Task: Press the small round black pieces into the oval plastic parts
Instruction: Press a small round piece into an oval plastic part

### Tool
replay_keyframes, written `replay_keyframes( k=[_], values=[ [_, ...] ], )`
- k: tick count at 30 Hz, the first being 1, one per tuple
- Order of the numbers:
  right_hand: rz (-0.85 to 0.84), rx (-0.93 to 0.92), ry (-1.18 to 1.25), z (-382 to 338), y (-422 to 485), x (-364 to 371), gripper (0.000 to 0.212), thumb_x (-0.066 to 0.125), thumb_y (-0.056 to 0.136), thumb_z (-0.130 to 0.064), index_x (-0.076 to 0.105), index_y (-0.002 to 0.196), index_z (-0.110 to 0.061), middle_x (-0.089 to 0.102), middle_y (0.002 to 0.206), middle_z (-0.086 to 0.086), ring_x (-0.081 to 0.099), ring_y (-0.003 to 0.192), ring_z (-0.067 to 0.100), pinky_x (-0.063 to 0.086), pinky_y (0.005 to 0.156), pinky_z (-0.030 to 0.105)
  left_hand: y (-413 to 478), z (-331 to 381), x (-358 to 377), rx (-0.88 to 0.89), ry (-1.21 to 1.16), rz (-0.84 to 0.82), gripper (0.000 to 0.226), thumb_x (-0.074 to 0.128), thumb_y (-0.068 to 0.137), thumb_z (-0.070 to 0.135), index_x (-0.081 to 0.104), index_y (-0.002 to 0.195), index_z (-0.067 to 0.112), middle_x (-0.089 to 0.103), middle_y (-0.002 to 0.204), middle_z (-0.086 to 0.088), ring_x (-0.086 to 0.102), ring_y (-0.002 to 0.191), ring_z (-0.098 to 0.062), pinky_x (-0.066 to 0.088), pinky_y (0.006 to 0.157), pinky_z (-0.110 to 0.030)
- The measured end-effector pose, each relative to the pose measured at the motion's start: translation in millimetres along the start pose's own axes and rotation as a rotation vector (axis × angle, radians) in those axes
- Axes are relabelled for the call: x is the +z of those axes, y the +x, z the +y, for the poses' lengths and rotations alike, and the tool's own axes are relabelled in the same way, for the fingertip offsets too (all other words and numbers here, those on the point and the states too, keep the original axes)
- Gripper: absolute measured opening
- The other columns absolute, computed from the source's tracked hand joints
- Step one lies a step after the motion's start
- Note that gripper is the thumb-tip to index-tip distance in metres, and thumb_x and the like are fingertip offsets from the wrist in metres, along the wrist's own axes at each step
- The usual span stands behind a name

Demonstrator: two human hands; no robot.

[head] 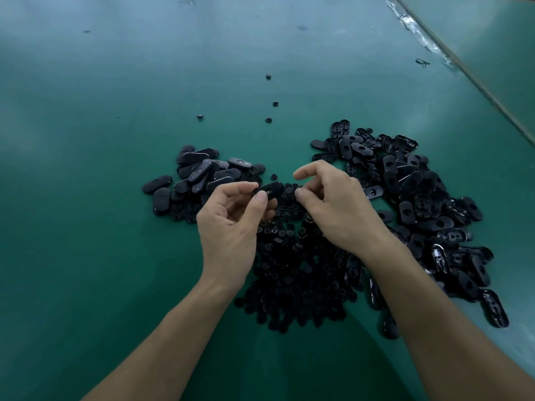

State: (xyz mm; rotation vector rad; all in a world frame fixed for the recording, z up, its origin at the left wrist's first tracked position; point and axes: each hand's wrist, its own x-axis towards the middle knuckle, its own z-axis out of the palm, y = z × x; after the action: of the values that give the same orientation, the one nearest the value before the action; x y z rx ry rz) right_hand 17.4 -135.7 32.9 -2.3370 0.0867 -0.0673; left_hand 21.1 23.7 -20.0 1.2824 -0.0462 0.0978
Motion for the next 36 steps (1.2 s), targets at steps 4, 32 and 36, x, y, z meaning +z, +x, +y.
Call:
replay_keyframes(
  k=[4, 32, 36],
  values=[
    [0.035, -0.048, 0.065, -4.5, -0.1, -1.8, 0.014, 0.065, 0.096, -0.014, 0.073, 0.106, -0.021, 0.066, 0.082, -0.018, 0.062, 0.078, -0.009, 0.047, 0.075, 0.008, 0.6, -0.8, 0.5, 0.001, -0.006, 0.007, 0.012, 0.069, 0.094, 0.007, 0.067, 0.104, 0.013, 0.077, 0.091, -0.005, 0.076, 0.087, -0.025, 0.060, 0.076, -0.026],
    [0.092, -0.044, 0.189, -25.4, -10.8, 10.0, 0.009, 0.075, 0.085, -0.011, 0.074, 0.085, -0.019, 0.071, 0.070, -0.009, 0.067, 0.066, -0.001, 0.052, 0.064, 0.012, -0.8, 0.4, -0.6, 0.036, 0.073, -0.039, 0.015, 0.069, 0.092, 0.002, 0.071, 0.098, 0.016, 0.076, 0.082, 0.001, 0.072, 0.074, -0.009, 0.056, 0.070, -0.017],
    [0.101, -0.041, 0.194, -25.3, -12.2, 13.7, 0.010, 0.074, 0.085, -0.007, 0.075, 0.084, -0.017, 0.071, 0.066, -0.011, 0.067, 0.062, -0.005, 0.048, 0.062, 0.006, -0.4, 0.3, -0.2, 0.043, 0.092, -0.043, 0.018, 0.069, 0.092, -0.001, 0.071, 0.097, 0.016, 0.076, 0.081, 0.005, 0.071, 0.073, -0.005, 0.055, 0.069, -0.016]
  ],
)
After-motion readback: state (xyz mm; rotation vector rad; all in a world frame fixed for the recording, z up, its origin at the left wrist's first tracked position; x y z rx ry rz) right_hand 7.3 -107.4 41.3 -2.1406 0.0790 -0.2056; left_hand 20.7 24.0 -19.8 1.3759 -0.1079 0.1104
